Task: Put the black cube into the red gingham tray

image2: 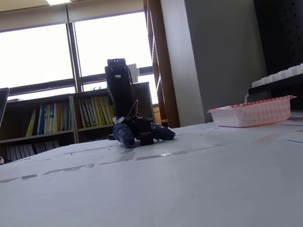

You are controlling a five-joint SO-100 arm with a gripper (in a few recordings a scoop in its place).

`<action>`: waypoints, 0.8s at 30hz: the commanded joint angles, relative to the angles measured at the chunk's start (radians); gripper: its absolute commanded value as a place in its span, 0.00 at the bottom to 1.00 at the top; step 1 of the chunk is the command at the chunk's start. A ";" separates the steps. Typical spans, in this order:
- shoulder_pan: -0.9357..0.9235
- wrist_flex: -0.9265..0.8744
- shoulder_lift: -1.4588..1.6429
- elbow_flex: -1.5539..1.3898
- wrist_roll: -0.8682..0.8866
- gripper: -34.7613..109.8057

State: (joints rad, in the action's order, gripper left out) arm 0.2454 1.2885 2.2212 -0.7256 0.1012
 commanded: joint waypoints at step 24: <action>0.003 0.031 0.037 -0.054 -0.046 0.34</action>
State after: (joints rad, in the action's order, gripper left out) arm 0.2500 1.3070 2.2534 -0.7532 0.0568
